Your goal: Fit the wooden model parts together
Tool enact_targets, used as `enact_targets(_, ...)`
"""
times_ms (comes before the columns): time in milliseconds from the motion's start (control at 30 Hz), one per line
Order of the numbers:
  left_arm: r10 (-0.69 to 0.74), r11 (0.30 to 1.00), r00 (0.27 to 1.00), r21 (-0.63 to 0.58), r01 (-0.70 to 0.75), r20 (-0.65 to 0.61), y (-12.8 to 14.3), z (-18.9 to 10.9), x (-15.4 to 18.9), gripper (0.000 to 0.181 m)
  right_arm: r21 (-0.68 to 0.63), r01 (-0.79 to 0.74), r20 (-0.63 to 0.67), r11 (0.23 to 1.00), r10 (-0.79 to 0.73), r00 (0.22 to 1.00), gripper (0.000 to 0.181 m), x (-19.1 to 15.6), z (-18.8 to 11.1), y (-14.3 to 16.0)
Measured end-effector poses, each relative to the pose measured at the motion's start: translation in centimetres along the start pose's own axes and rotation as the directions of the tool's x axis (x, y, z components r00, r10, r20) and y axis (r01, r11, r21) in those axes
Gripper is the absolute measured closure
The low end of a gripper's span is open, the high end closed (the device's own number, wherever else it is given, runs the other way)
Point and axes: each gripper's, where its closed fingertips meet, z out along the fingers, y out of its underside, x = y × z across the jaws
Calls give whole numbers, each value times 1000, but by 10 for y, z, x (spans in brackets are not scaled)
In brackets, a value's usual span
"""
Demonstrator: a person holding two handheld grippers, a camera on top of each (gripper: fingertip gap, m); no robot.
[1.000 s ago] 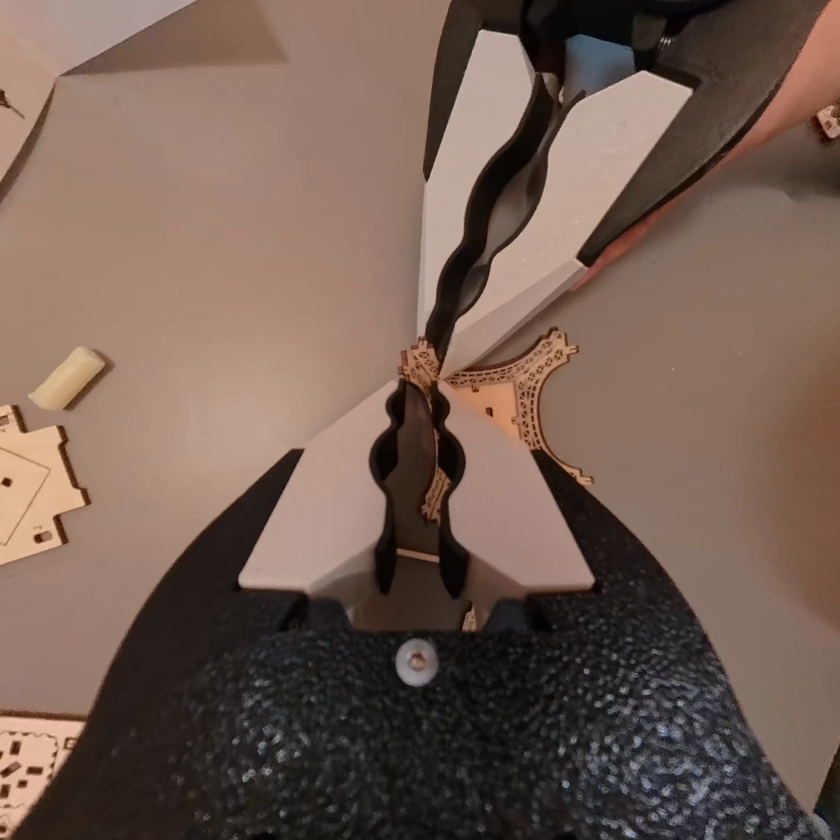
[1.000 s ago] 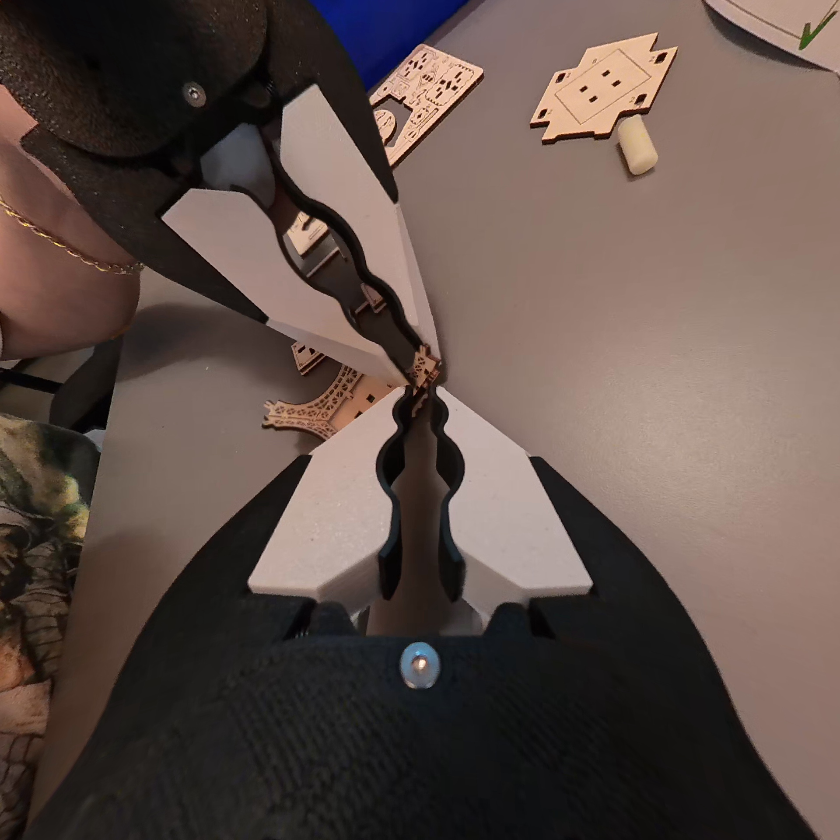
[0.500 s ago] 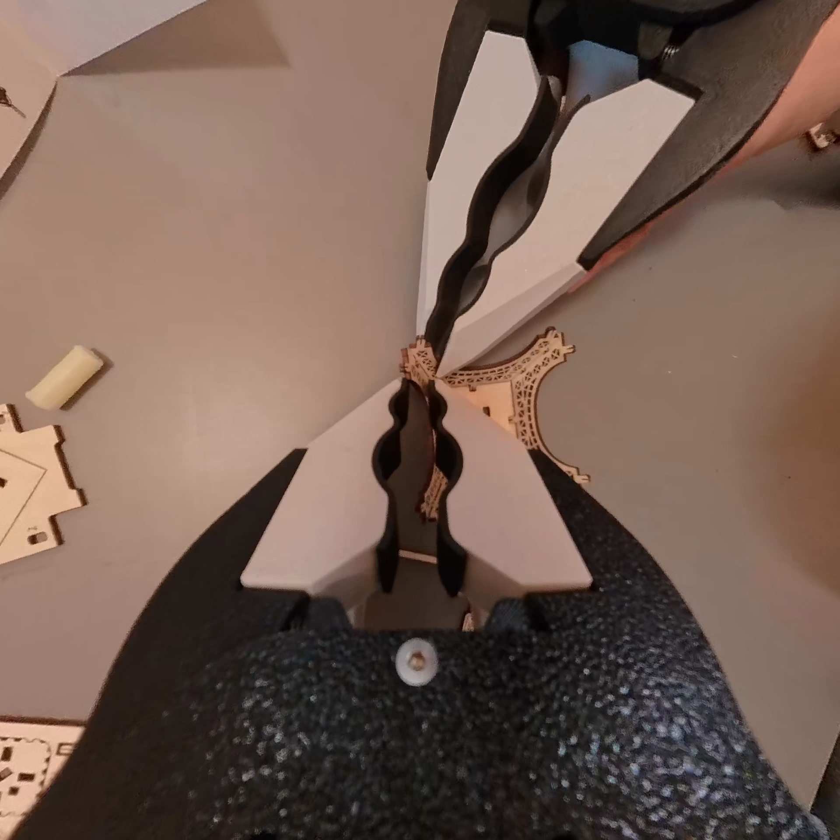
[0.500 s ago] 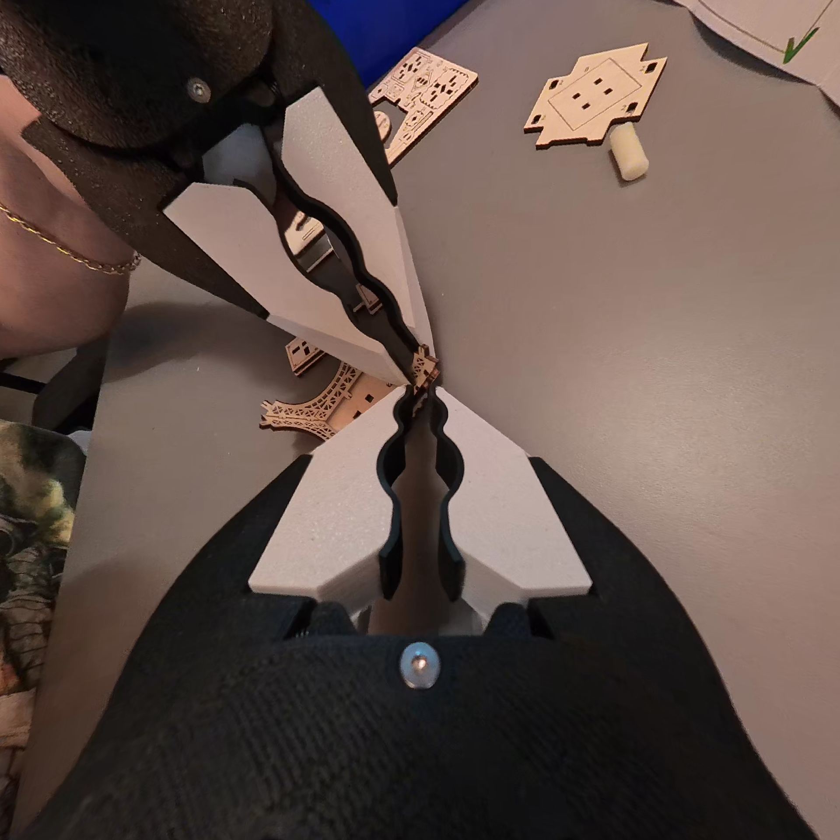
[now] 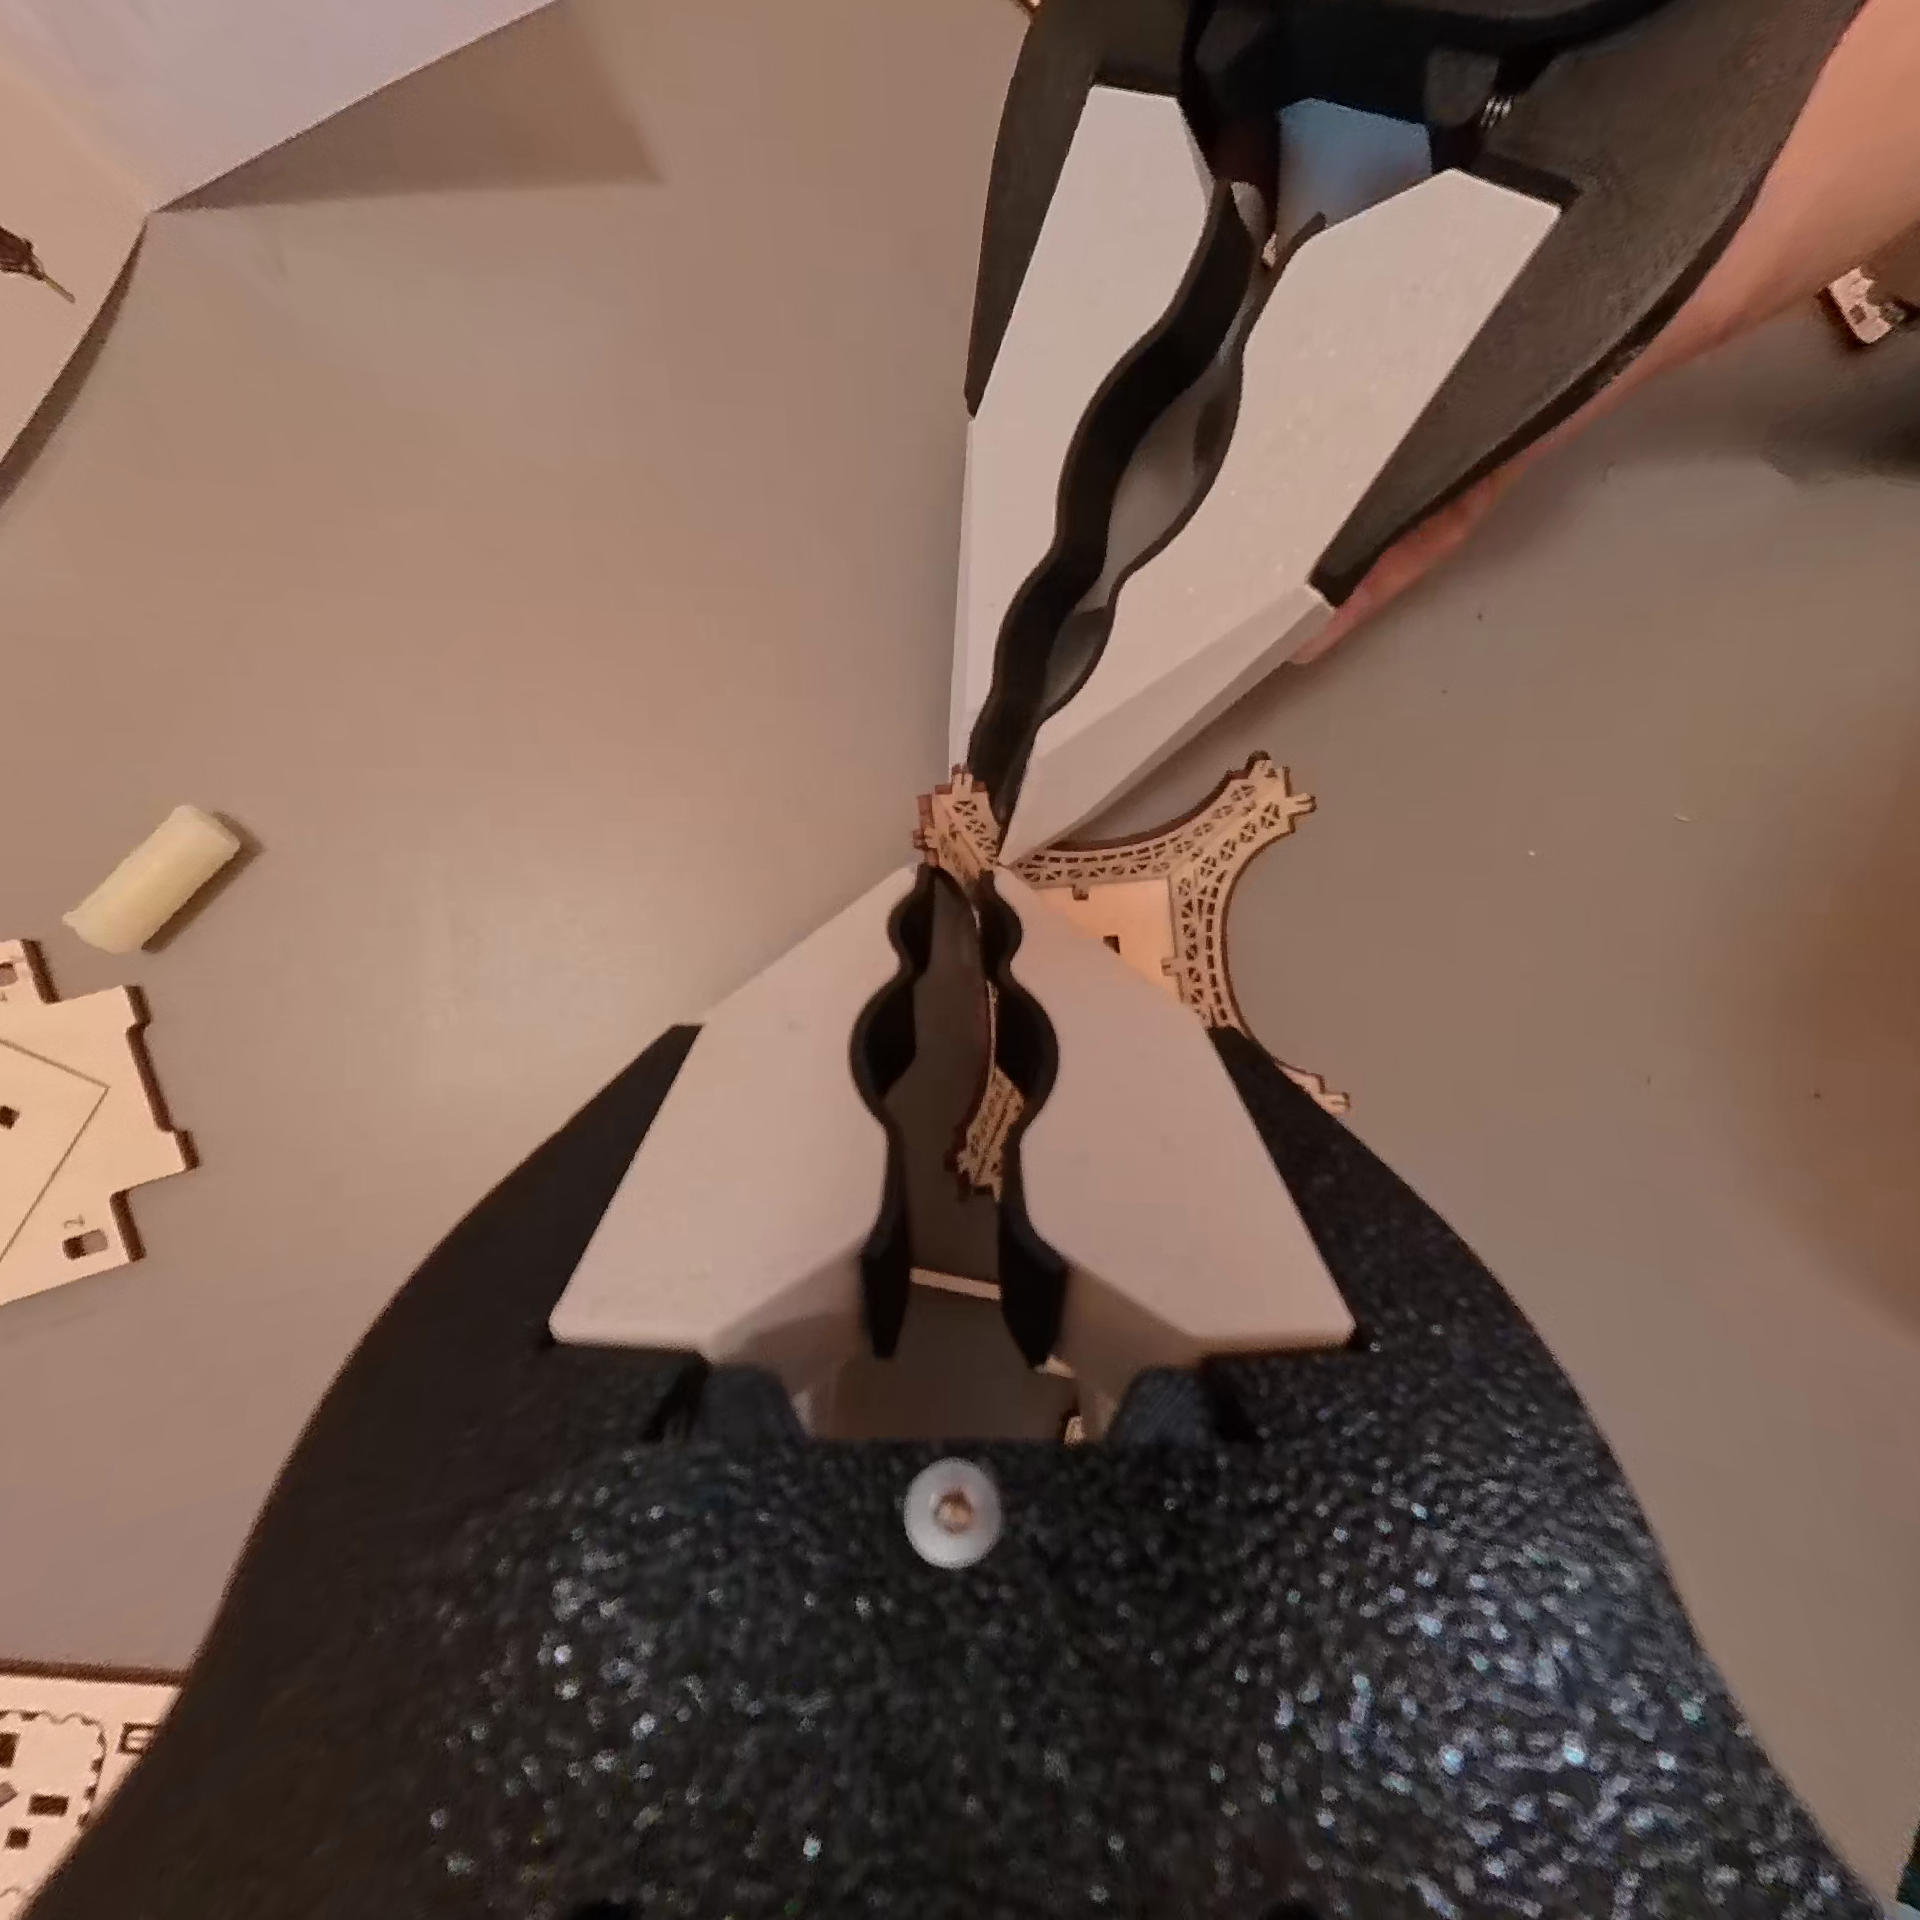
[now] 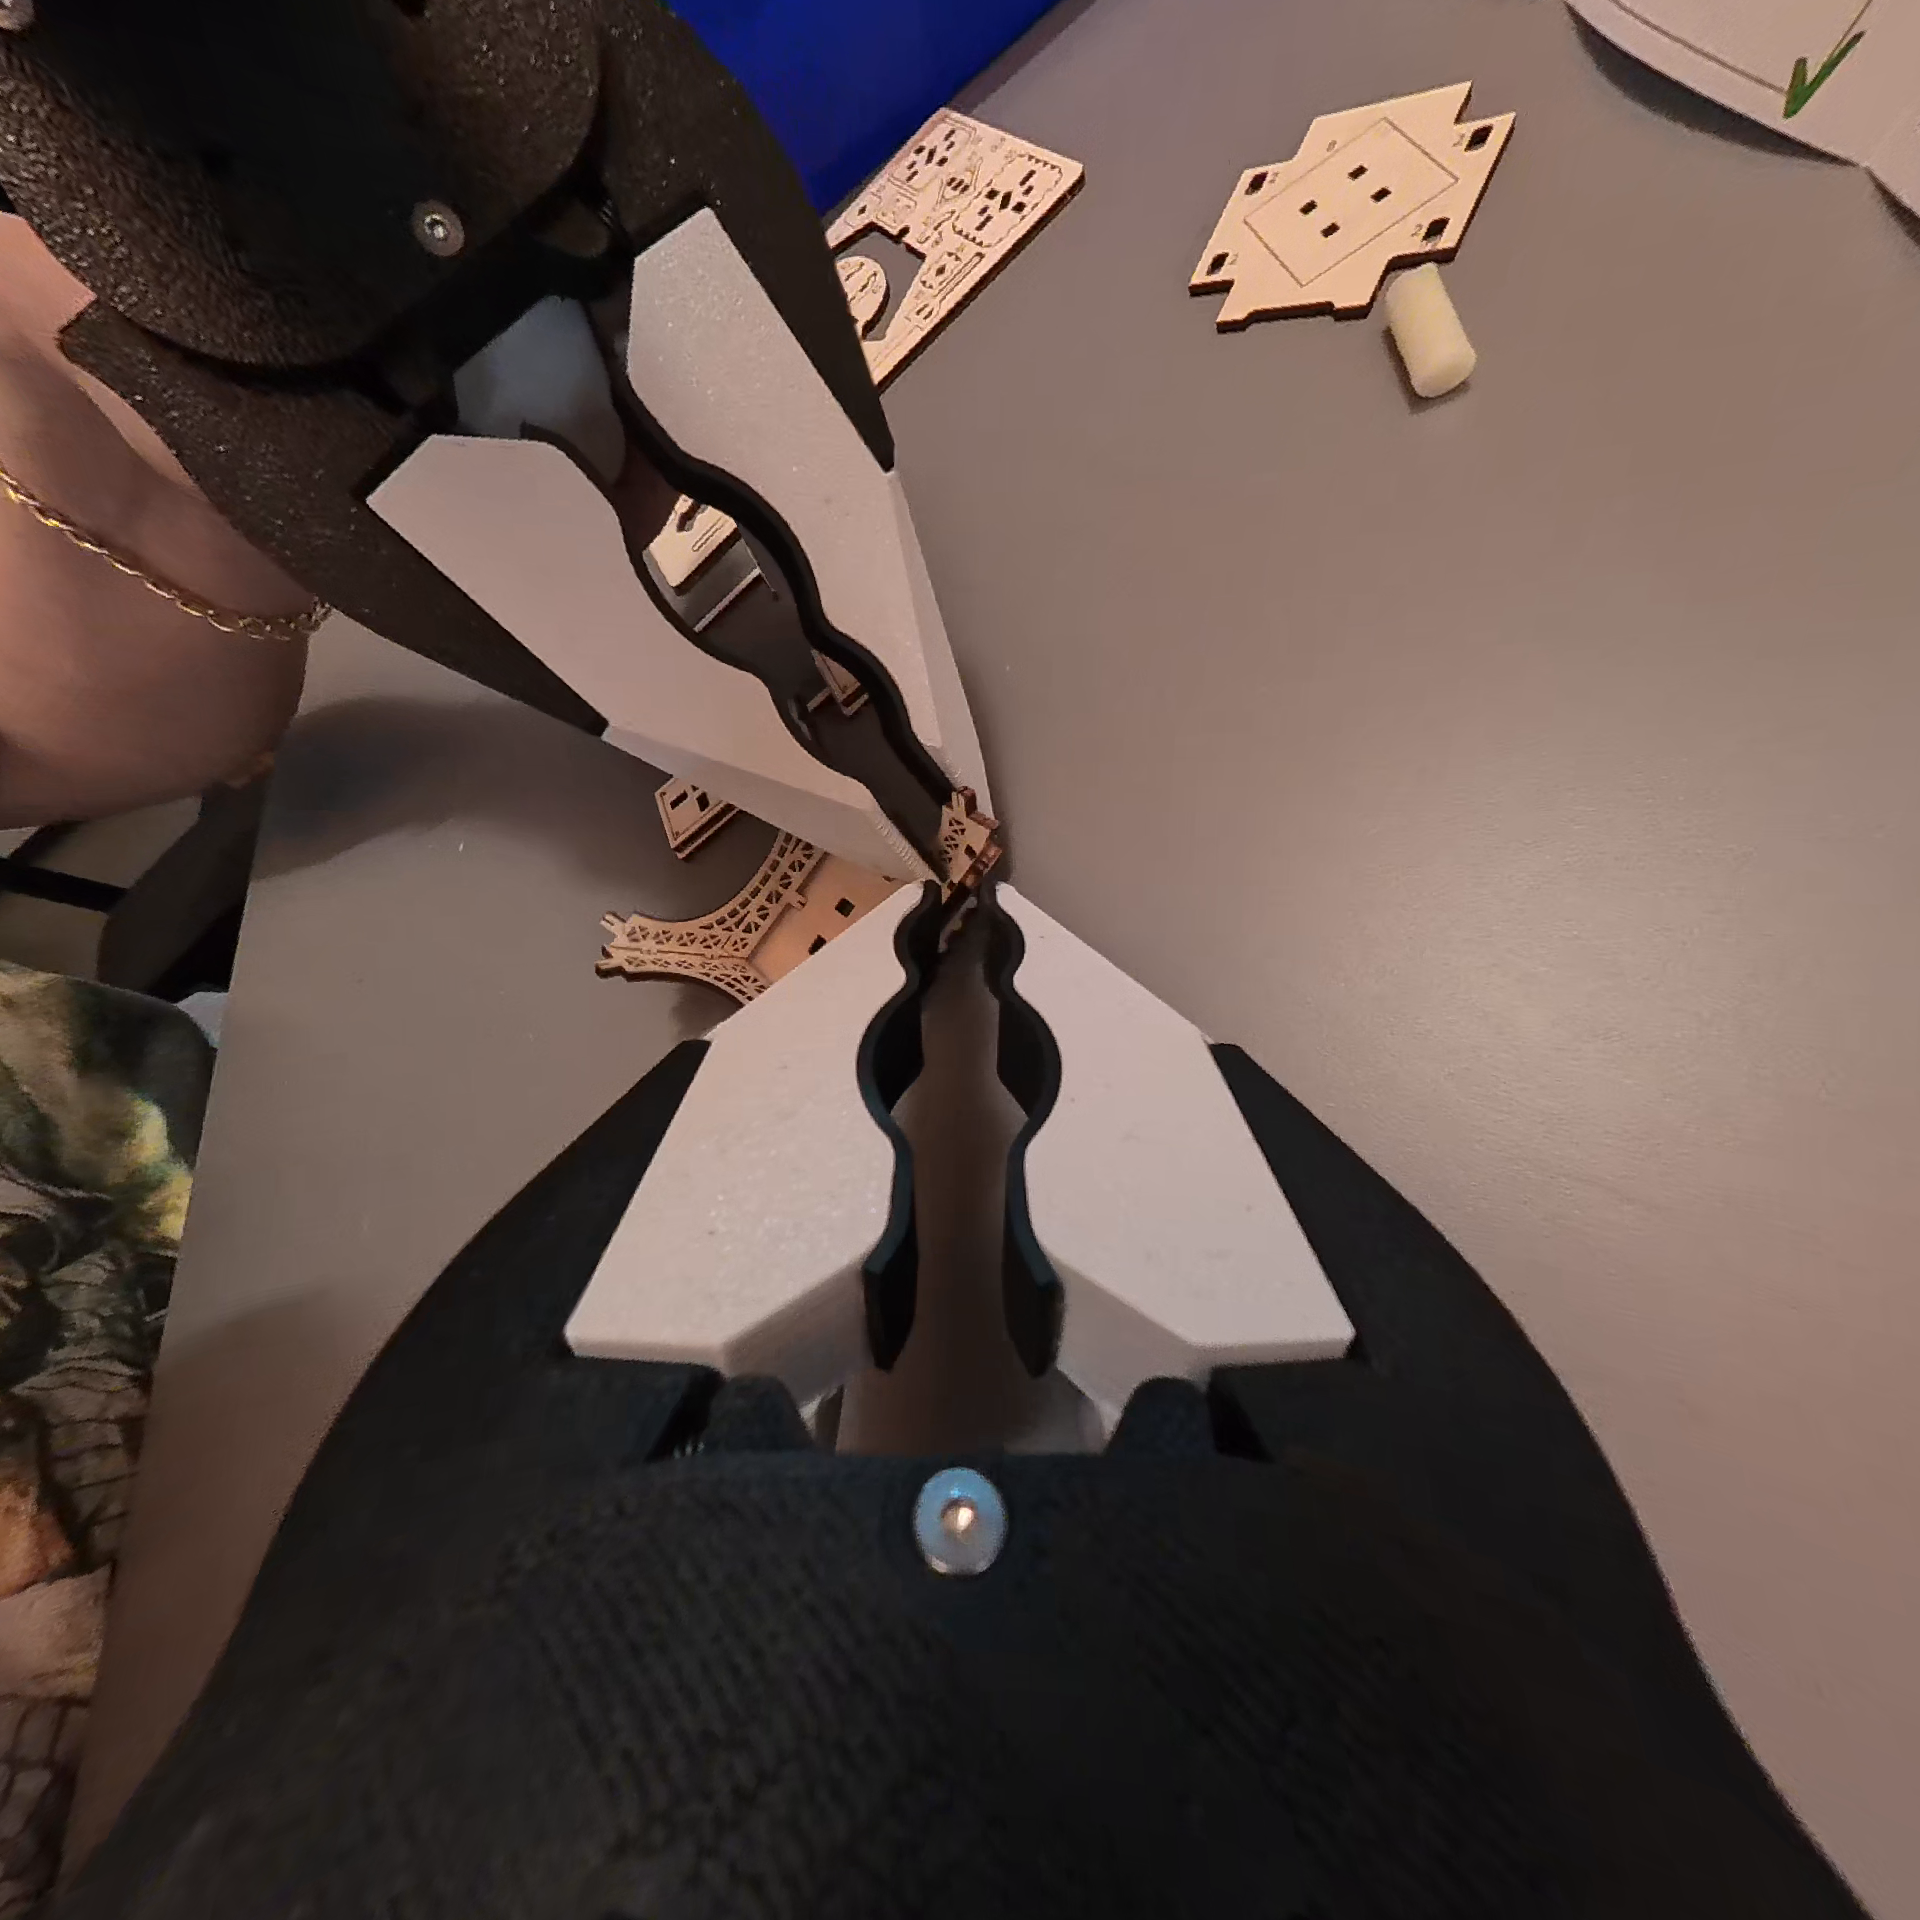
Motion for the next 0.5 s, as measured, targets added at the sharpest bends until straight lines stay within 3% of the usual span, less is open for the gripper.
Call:
enact_targets(33,5,1000,1000,2,-5,0,0,0,0,176,2,-2,-2,1000,2,1000,176,0,0,0)
enact_targets(167,35,999,999,4,-36,26,0,0,-1,176,8,-13,-1,1000,13,1000,177,0,0,-1)
enact_targets(367,70,997,996,-25,-68,56,2,-2,-1,176,-16,131,-62,991,-132,989,177,-2,2,-1)
enact_targets(500,53,999,998,-15,-52,37,2,-2,-1,175,-17,114,-45,993,-115,992,177,-2,2,-1)
